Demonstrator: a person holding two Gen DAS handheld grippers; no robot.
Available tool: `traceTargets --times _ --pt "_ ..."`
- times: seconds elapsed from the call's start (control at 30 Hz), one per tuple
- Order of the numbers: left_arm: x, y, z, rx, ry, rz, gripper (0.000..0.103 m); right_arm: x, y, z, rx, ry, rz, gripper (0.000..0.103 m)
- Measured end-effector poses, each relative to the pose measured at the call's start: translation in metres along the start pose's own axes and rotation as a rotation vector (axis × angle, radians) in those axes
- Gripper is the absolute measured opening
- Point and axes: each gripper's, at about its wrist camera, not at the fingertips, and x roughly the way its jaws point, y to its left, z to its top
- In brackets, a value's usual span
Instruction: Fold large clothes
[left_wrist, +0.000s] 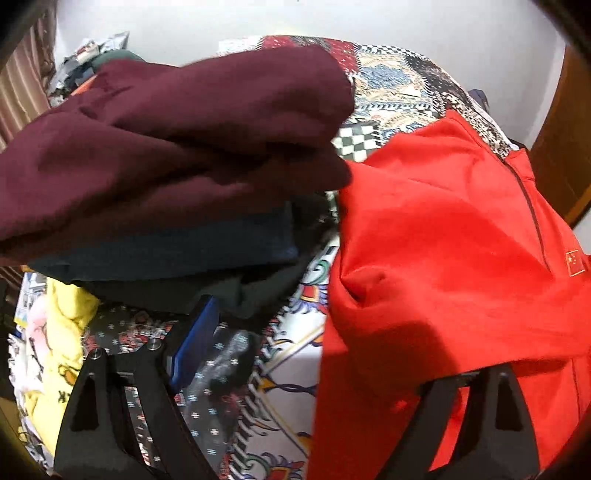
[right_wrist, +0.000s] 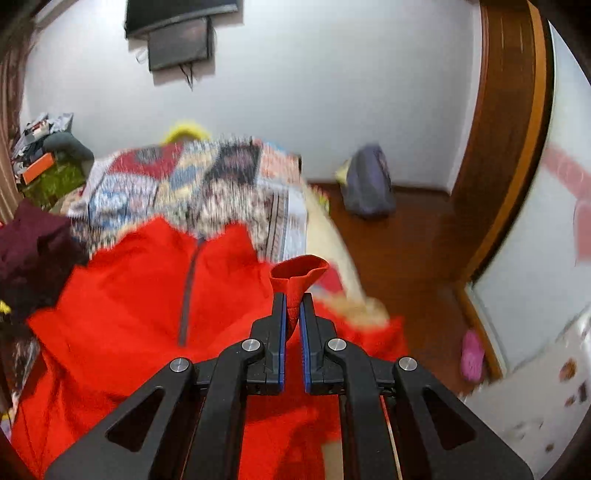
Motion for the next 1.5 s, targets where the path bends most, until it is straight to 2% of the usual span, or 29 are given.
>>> traceTargets --times 0.17,0.33,0.43,0.53,0.6,0.67,0.73,0.9,0.97,1.13,1.3,1.5 --pt "0.004 0.001 -0.012 0.045 0.017 0.048 0.088 0.016 -0.022 -0.055 0.084 0.142 0.041 0.006" --pt "0.007 -0.004 -0.021 0.093 0.055 0.033 0.088 0.027 -0.04 -0.095 0.152 0.274 0.079 0.006" --pt "0.0 -0.009 -0.025 0.137 0.054 0.033 0.088 0.024 -0.046 -0.108 0.168 0.317 0.094 0.007" --pt "-0.015 -0.011 -0.029 0.176 0.046 0.024 0.087 0.02 -0.05 -0.113 0.171 0.346 0.086 0.018" --pt "-0.028 -0.012 -0.03 0.207 0.035 0.008 0.087 0.014 -0.052 -0.114 0.168 0.351 0.068 0.029" --pt "-0.041 -0.014 -0.031 0.233 0.012 0.002 0.087 0.004 -0.057 -0.112 0.17 0.333 0.059 0.047" --pt "-0.059 -0.017 -0.032 0.258 -0.021 0.001 0.087 -0.004 -0.063 -0.109 0.179 0.305 0.057 0.051" --pt "-0.091 -0.031 -0.016 0.254 -0.102 -0.038 0.088 -0.016 -0.079 -0.091 0.23 0.234 0.035 0.055" --pt "-0.099 -0.039 -0.007 0.238 -0.127 -0.066 0.088 -0.018 -0.089 -0.082 0.272 0.202 0.027 0.06" --pt "-0.109 -0.062 0.015 0.213 -0.171 -0.125 0.091 -0.008 -0.105 -0.068 0.348 0.162 0.011 0.065" --pt "-0.096 -0.09 0.026 0.209 -0.143 -0.193 0.091 0.031 -0.128 -0.075 0.464 0.217 0.02 0.065" --pt "-0.065 -0.121 0.024 0.236 -0.075 -0.225 0.091 0.099 -0.158 -0.102 0.646 0.352 0.027 0.065"
